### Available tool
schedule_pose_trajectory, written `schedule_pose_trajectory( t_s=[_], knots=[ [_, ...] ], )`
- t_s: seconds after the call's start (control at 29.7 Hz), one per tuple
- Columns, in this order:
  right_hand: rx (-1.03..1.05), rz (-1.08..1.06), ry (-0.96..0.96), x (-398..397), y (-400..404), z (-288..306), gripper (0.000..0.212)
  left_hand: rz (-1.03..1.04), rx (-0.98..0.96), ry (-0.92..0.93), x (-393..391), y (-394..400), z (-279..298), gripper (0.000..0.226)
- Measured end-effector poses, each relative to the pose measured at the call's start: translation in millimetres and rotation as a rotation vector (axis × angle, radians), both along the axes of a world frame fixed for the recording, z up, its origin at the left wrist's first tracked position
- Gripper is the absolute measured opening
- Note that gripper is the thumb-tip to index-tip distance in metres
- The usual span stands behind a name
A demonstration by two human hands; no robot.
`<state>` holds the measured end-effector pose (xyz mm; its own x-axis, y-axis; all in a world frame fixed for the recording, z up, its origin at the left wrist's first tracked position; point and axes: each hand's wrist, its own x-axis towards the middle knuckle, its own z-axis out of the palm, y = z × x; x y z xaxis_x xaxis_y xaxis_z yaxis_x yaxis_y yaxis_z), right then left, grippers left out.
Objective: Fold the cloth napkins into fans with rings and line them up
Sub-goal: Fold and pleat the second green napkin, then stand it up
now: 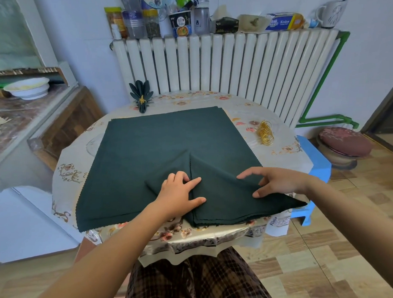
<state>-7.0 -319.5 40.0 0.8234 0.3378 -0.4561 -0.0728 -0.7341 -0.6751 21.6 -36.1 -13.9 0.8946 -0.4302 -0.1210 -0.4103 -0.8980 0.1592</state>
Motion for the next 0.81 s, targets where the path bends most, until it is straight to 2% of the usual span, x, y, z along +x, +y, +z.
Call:
schedule_pose_trajectory(
  t_s=[0.07,0.17,0.24,0.3,0.37,0.4,0.47,0.57,0.67,0.81],
  knots=[
    [0.171,-0.06,0.052,3,-2,7,0.037,0.008,-0.017,0.013,0,-1,0,0.069],
    [0.218,-0.135,-0.02,13,1,13,0.018,0.038,-0.051,0.01,0,-1,-2,0.069],
    [0.372,-0.197,0.051,18,5,10,0.024,0.057,-0.079,0.02,0,0,-4,0.069],
    [0.686,-0.287,0.214,24,10,5,0.033,0.073,-0.121,0.025,-2,0,-6,0.067],
    [0.801,-0.358,0.306,29,17,1,0.03,0.082,-0.159,0.023,-3,2,-7,0.065],
    [0.76,-0.371,0.27,32,22,-1,0.024,0.083,-0.173,0.022,-3,2,-7,0.064],
    [0.551,-0.355,0.091,36,29,-8,0.012,0.095,-0.217,0.042,-4,3,-8,0.056],
    [0.263,-0.387,-0.162,39,46,-15,0.026,0.2,-0.415,0.11,0,2,-8,0.036],
    [0.179,-0.45,-0.313,45,65,-23,0.025,0.315,-0.568,0.188,3,-1,-4,0.037],
    [0.133,-0.476,-0.376,57,82,-36,0.025,0.321,-0.574,0.19,0,-2,-1,0.041]
  ],
)
